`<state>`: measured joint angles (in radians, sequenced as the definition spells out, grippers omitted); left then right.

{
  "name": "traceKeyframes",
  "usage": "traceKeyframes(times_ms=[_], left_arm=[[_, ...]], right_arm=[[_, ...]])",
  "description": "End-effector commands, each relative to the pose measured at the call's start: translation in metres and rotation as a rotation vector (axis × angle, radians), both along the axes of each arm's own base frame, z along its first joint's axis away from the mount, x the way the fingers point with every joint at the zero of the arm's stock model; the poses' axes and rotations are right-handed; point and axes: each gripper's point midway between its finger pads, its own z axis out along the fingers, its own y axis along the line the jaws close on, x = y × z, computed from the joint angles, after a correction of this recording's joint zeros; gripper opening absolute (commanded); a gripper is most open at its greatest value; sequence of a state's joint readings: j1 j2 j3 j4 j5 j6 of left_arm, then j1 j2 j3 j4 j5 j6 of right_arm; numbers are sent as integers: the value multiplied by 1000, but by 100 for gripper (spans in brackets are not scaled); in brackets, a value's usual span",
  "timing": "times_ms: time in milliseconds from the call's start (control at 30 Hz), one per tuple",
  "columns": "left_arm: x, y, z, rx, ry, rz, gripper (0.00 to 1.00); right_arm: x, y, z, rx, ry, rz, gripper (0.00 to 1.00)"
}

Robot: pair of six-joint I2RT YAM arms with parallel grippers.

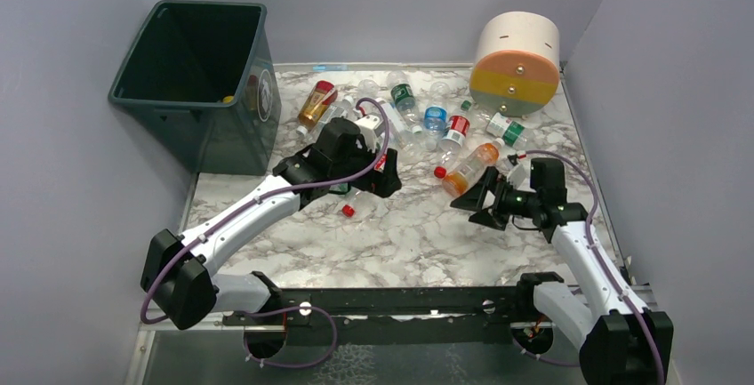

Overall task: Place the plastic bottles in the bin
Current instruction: Pick up the plastic bottle at the center of the board.

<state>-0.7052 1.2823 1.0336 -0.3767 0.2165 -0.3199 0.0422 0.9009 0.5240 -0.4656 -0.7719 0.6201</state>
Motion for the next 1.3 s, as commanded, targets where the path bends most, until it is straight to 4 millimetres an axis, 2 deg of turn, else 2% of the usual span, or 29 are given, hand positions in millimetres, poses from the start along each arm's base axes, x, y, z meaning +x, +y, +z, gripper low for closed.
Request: traceKeyframes(times_ms=[0,233,433,567,800,967,1067,1167,1267], left_arm=[[-1,-5,11,-41,-41,0,99],[-7,-3,2,-32,-15,-1,99],[2,17,1,61,-23,96,99],[4,18,8,62,-15,114,99],[2,7,5,43,26,89,99],[6,2,-12,75,49,68,99],[-4,1,-31,66,91,41,99],[-15,8,-53,55,105,45,99],[-20,11,-66,50,111,45,99]], right_arm=[[9,-3,16,-28,-57,-8,100],[0,-3,25,-23,-68,-20,99],[-1,0,54,31,-105,-56,99],[6,3,75,87,-112,-98,99],[32,-7,85,17,-143,-155,100],[44,-11,82,-6,-194,-170,99],[35,-10,75,-10,-204,-145,99],[25,-10,69,1,-248,-146,100],[20,-11,67,-3,-277,-152,100]])
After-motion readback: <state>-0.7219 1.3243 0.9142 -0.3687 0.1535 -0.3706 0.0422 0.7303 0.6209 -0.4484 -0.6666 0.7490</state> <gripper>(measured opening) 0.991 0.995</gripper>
